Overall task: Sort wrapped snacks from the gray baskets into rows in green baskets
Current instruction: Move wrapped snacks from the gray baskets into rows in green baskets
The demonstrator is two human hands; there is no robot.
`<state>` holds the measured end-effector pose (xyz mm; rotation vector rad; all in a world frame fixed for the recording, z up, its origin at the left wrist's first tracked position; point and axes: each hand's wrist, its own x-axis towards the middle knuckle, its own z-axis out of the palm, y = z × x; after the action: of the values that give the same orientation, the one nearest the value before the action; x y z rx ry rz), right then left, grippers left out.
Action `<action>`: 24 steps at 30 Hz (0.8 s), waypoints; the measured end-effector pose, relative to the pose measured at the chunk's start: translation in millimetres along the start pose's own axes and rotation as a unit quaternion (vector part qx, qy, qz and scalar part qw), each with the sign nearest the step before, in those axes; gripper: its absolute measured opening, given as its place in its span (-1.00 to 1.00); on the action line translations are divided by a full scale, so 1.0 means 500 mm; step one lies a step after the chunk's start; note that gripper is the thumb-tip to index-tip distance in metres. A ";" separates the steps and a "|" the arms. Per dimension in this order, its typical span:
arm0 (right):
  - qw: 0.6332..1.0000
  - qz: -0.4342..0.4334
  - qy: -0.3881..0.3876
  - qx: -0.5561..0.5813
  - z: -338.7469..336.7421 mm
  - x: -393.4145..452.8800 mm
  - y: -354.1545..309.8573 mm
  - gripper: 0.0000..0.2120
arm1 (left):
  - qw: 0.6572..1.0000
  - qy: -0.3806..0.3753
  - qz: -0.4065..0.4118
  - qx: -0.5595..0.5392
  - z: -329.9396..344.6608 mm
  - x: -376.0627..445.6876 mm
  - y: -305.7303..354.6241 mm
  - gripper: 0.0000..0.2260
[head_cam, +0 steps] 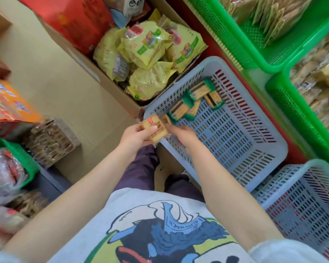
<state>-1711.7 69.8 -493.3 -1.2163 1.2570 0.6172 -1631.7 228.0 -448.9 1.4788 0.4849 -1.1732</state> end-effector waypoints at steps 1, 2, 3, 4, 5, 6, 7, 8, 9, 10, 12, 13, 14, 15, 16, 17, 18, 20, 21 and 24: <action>1.000 -0.008 -0.005 0.014 -0.015 -0.013 0.000 -0.21 | 1.000 -0.008 -0.003 0.002 0.001 -0.003 0.003 -0.81; 0.999 -0.020 -0.007 0.029 -0.031 -0.027 -0.001 -0.21 | 1.000 -0.022 -0.005 0.004 0.003 -0.008 0.008 -0.80; 0.998 -0.037 -0.008 0.051 -0.049 -0.045 -0.003 -0.24 | 0.999 -0.038 -0.006 0.007 0.009 -0.013 0.017 -0.76; 0.995 -0.058 -0.006 0.081 -0.070 -0.065 -0.007 -0.30 | 0.999 -0.052 -0.003 0.010 0.017 -0.017 0.025 -0.73; 0.990 -0.080 0.001 0.112 -0.091 -0.088 -0.012 -0.34 | 0.998 -0.063 0.001 0.012 0.030 -0.022 0.035 -0.71; 0.985 -0.104 0.011 0.137 -0.114 -0.113 -0.017 -0.33 | 0.997 -0.075 0.006 0.014 0.050 -0.029 0.049 -0.71; 0.980 -0.134 0.022 0.149 -0.138 -0.142 -0.023 -0.29 | 0.996 -0.090 0.013 0.016 0.076 -0.039 0.064 -0.70; 0.975 -0.167 0.035 0.145 -0.161 -0.173 -0.028 -0.26 | 0.994 -0.109 0.023 0.023 0.107 -0.051 0.081 -0.67; 0.969 -0.204 0.050 0.131 -0.183 -0.205 -0.032 -0.28 | 0.990 -0.133 0.039 0.035 0.143 -0.066 0.096 -0.61; 0.961 -0.242 0.069 0.115 -0.204 -0.238 -0.035 -0.36 | 0.984 -0.162 0.057 0.050 0.182 -0.082 0.110 -0.54; 0.943 -0.303 0.106 0.089 -0.243 -0.304 -0.033 -0.47 | 0.969 -0.221 0.085 0.069 0.268 -0.121 0.132 -0.45; 0.934 -0.324 0.127 0.079 -0.262 -0.333 -0.029 -0.48 | 0.961 -0.245 0.095 0.081 0.312 -0.141 0.139 -0.48; 0.925 -0.340 0.148 0.080 -0.284 -0.358 -0.019 -0.51 | 0.953 -0.264 0.108 0.099 0.354 -0.160 0.144 -0.55; 0.915 -0.355 0.167 0.095 -0.307 -0.384 -0.006 -0.56 | 0.945 -0.276 0.126 0.119 0.395 -0.176 0.143 -0.60; 0.904 -0.367 0.183 0.119 -0.334 -0.403 0.012 -0.61 | 0.938 -0.286 0.143 0.134 0.435 -0.190 0.140 -0.59; 0.894 -0.374 0.199 0.147 -0.363 -0.421 0.034 -0.65 | 0.931 -0.297 0.156 0.147 0.475 -0.203 0.132 -0.55; 0.885 -0.375 0.213 0.178 -0.391 -0.438 0.058 -0.66 | 0.924 -0.310 0.161 0.157 0.514 -0.218 0.122 -0.51; 0.877 -0.357 0.225 0.230 -0.446 -0.465 0.112 -0.64 | 0.910 -0.333 0.171 0.178 0.594 -0.242 0.092 -0.54; 0.880 -0.339 0.218 0.251 -0.470 -0.475 0.138 -0.66 | 0.906 -0.336 0.177 0.189 0.633 -0.250 0.073 -0.65; 0.889 -0.299 0.172 0.302 -0.537 -0.491 0.213 -0.67 | 0.902 -0.331 0.179 0.211 0.736 -0.279 0.008 -0.84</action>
<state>-1972.5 -82.8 -264.4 -1.1088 1.1429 -0.4427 -1831.9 -66.1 -280.8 1.3274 -0.5200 -1.4309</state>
